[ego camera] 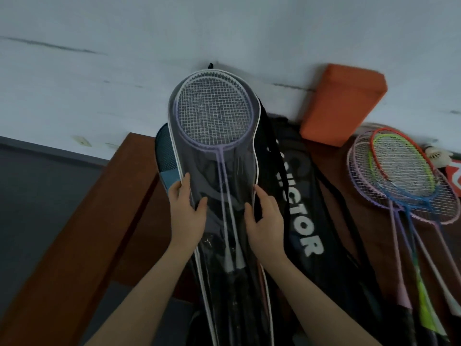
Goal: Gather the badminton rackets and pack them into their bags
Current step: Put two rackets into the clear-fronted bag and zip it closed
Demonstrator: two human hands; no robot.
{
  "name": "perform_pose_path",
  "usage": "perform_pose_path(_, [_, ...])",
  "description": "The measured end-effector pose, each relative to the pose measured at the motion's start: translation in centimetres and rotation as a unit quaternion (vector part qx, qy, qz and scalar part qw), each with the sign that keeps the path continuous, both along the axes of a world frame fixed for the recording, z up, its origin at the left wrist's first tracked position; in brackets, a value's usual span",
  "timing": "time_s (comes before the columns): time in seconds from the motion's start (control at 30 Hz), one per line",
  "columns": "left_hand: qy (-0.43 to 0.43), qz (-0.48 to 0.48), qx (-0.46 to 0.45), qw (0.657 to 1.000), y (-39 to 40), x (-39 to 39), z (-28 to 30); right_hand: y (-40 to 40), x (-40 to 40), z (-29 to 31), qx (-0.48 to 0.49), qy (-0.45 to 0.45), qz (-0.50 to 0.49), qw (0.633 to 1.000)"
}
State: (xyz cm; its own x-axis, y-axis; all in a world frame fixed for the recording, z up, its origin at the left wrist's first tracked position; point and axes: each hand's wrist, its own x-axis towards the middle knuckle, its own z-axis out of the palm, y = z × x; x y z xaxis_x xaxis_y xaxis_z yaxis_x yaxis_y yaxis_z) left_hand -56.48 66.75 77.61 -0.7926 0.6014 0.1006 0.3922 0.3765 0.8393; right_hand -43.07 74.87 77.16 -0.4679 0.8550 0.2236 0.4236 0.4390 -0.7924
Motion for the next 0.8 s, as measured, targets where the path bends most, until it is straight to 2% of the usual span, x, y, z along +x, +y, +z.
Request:
perform_pose_path(0.2, [0.034, -0.035, -0.04, 0.998, -4.6, -7.5, -0.8, -5.0, -6.9, -2.7, -0.034, -0.052, 0.038, 0.997])
perform_pose_path(0.33, [0.008, -0.046, -0.084, 0.995, -6.8, -10.0, -3.4, -5.7, -7.8, -4.9, -0.037, -0.127, 0.107, 0.985])
perform_pose_path(0.43, [-0.015, -0.068, -0.142, 0.987, -7.5, -10.0, -5.0, -4.2, -6.1, -5.8, 0.03, -0.171, 0.007, 0.985])
perform_pose_path(0.53, [0.036, -0.068, -0.257, 0.963, -6.9, -9.6, -5.8, -3.0, -4.2, -6.0, -0.022, -0.24, -0.121, 0.963])
perform_pose_path(0.63, [0.069, -0.079, -0.315, 0.943, -6.6, -9.1, -6.3, -2.7, -3.6, -6.7, -0.054, -0.316, -0.127, 0.939])
perform_pose_path(0.73, [0.085, -0.09, -0.339, 0.933, -6.8, -8.7, -6.9, -2.7, -4.3, -6.9, -0.018, -0.285, -0.106, 0.952])
perform_pose_path(0.8, [0.093, -0.092, -0.345, 0.93, -6.8, -8.5, -7.2, -3.1, -5.1, -6.9, 0.044, -0.247, -0.084, 0.965])
